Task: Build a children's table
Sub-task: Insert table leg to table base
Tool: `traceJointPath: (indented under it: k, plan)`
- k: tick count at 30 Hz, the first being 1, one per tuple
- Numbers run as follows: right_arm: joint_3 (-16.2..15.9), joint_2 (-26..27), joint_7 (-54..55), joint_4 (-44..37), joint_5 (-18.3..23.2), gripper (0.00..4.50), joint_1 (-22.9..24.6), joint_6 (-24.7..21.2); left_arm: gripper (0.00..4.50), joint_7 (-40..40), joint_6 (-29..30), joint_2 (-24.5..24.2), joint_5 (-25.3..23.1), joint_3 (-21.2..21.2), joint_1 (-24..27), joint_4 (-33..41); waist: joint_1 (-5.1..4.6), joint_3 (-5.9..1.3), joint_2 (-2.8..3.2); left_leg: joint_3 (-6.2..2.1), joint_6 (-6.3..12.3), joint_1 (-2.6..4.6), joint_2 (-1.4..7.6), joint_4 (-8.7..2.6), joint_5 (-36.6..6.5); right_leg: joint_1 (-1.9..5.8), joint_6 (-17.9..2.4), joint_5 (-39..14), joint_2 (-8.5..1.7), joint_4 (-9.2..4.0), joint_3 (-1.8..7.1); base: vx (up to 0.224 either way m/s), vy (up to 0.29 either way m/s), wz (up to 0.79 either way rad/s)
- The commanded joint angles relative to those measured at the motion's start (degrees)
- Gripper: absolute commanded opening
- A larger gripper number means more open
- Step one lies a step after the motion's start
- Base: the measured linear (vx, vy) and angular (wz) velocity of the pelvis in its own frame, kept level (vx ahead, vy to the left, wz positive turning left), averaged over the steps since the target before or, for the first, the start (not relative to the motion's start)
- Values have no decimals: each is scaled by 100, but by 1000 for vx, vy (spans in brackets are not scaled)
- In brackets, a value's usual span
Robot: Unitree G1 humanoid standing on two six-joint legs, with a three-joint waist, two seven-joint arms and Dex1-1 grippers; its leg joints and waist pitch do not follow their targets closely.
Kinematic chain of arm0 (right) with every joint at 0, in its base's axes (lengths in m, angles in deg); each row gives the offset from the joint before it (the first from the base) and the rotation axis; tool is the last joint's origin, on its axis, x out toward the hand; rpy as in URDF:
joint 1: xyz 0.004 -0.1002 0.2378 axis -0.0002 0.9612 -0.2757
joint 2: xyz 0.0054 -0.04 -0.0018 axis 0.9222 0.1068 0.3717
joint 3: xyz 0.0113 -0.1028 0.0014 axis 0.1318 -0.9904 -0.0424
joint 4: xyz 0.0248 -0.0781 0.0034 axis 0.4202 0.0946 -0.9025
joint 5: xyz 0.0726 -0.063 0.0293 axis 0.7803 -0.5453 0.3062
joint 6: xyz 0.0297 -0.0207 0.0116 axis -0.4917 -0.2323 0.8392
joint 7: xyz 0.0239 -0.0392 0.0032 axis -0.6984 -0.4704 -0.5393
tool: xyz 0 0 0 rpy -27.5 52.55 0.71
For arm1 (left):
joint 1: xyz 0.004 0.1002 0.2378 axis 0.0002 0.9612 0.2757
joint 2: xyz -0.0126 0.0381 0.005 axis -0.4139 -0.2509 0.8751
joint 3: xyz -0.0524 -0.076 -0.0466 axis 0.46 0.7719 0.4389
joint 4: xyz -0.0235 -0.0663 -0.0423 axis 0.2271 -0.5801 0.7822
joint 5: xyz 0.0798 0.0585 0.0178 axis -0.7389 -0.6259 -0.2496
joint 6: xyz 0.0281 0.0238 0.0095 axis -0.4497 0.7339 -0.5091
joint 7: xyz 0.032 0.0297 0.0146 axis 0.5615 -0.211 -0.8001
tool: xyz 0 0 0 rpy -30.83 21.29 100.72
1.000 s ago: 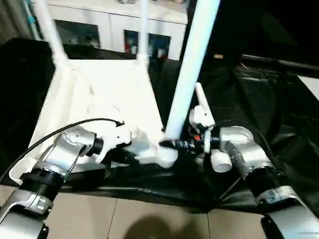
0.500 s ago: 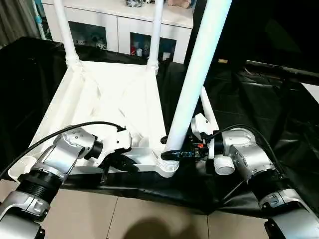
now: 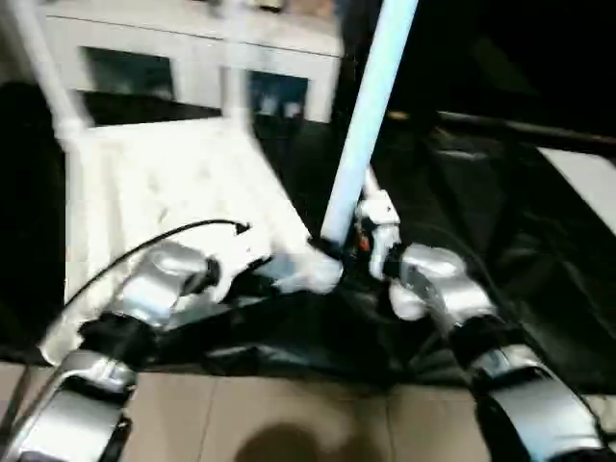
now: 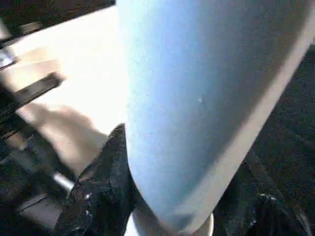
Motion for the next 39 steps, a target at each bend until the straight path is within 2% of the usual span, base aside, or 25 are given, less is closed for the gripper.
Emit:
traceJointPath:
  k: [1,2,3,4,5,6,7,8,9,10,11,12,13,14,15,18,23,26,29,31,34,35,36,37,39]
  plan:
    - [109,-154,1195,1006,-390,185,304,-613,0,-203,356,233,179,165,-292,178,-71,-114,184,-206,-359,176,265,-561,-3927,-66,-541,-3653,-526,-648,116,0,0,0]
    - [201,-33,1707,1183,-311,185,207,-600,0,-611,744,441,119,239,-386,121,-113,-101,209,-217,-343,257,250,-533,-4153,-61,-349,-3832,-494,-746,-56,-54,16,-4]
    - [248,29,1893,1248,-261,185,170,-590,0,-773,891,539,105,271,-422,100,-133,-87,261,-237,-345,199,322,-654,-4454,63,-309,-3452,-434,-649,-207,0,0,0]
    - [312,101,2033,1296,-189,185,137,-595,0,-905,1014,630,102,300,-442,100,-137,-92,287,-258,-371,57,409,-798,-4646,232,-331,-3068,-414,-461,-208,0,0,0]
    - [355,147,2116,1323,-140,185,116,-600,0,-986,1091,687,102,318,-453,103,34,-26,374,-169,-443,-352,593,-1298,-5118,554,-529,-1825,-306,412,-78,-71,15,-7]
    - [404,205,2204,1387,-124,185,75,-590,0,-1055,1093,738,70,320,-479,53,302,-47,344,128,-399,-325,506,-1444,-5250,429,-469,-1094,-160,721,0,0,0,0]
    - [453,268,2267,1433,-100,185,36,-580,0,-1129,1111,781,32,322,-497,14,198,-82,156,160,-280,-55,410,-1245,-4866,224,-412,-1691,-240,530,198,0,0,0]
    - [465,291,2281,1446,-97,185,21,-573,0,-1149,1106,791,16,316,-501,1,257,-110,-42,12,-287,508,99,-126,-3422,-500,-245,-4959,-836,-628,414,70,-126,11]
    - [515,389,2334,1502,-99,185,-39,-559,0,-1221,1093,819,-25,302,-514,-43,306,-153,-114,-55,28,0,78,55,-1538,-56,-50,-5639,-1111,-663,612,101,-95,-32]
    - [526,409,2342,1512,-102,185,-52,-558,0,-1234,1093,823,-29,300,-515,-47,360,-175,-60,-117,-21,-241,143,-145,-1023,173,-88,-5278,-1072,-553,558,101,-95,-32]
    - [536,472,2359,1545,-130,185,-95,-548,0,-1261,1058,798,-58,267,-496,-40,404,-256,-3,-109,-215,-335,229,-480,-727,205,-174,-3718,-703,-331,395,89,-24,-43]
    - [532,502,2346,1564,-149,185,-121,-543,0,-1234,992,738,-94,219,-467,-21,356,-288,71,-94,-275,-209,278,-525,-805,104,-519,-2084,-532,-165,356,0,0,0]
    - [530,510,2341,1570,-155,185,-130,-541,0,-1223,970,716,-106,202,-458,-14,360,-296,88,-66,-259,-139,288,-537,-974,82,-687,-1688,-506,-149,356,0,0,0]
    - [530,527,2354,1604,-164,185,-160,-525,0,-1242,1000,696,-103,196,-444,13,354,-286,66,-37,-208,-107,281,-541,-1176,64,-819,-1559,-503,-167,367,25,-52,9]
    - [535,536,2370,1630,-168,184,-180,-512,0,-1263,1034,692,-95,199,-440,28,325,-239,94,-6,-237,-90,277,-541,-1702,23,-1012,-1958,-514,-225,406,0,0,0]
    - [488,526,2242,1681,-273,184,-286,-419,0,-1194,1028,623,-81,161,-395,116,316,-238,82,2,-295,-80,290,-557,-1962,20,-850,-2461,-515,-277,394,0,0,0]
    - [570,524,1985,1664,-224,184,-378,-316,0,-1162,961,589,-82,163,-385,116,303,-237,79,1,-285,-95,301,-590,-1907,34,-747,-2542,-527,-324,392,0,0,0]
    - [677,517,1640,1604,-116,254,-444,-244,0,-1078,846,538,-88,124,-364,162,302,-237,75,13,-245,-102,311,-594,-1832,39,-802,-2362,-528,-317,404,0,0,0]
    - [669,462,1201,1479,-79,274,-517,-168,0,-908,664,440,-82,51,-322,241,332,-263,107,29,-209,-102,348,-585,-1549,61,-1021,-1773,-548,-256,424,0,0,0]
    - [624,414,890,1388,-89,298,-539,-129,0,-788,579,373,-83,-2,-285,301,323,-278,88,62,-137,-132,326,-572,-1266,115,-1145,-1309,-507,-199,412,0,0,0]
    - [532,301,246,1179,-75,306,-522,-94,0,-549,258,221,-121,-123,-216,384,346,-312,111,101,81,-154,320,-515,-628,184,-1386,-467,-517,-112,418,36,-7,1]
    - [473,236,10,1068,-84,321,-496,-78,0,-488,281,174,-113,-129,-196,402,346,-332,135,108,155,-148,324,-489,-292,199,-1496,74,-509,-41,418,56,-5,-1]
    - [356,79,-443,851,-149,334,-430,-48,0,-220,-62,30,-98,-190,-137,450,354,-347,140,108,270,-149,318,-464,-23,225,-1593,583,-492,6,403,51,5,-2]
    - [306,13,-603,774,-185,343,-399,-30,0,-139,-124,-26,-85,-202,-114,481,342,-357,130,120,344,-154,298,-445,83,230,-1643,811,-467,32,401,51,5,-2]
    - [193,-131,-975,587,-237,348,-320,-43,0,154,-402,-154,-4,-230,-42,576,343,-408,125,130,670,-143,274,-373,565,257,-1792,1731,-463,127,409,26,5,0]
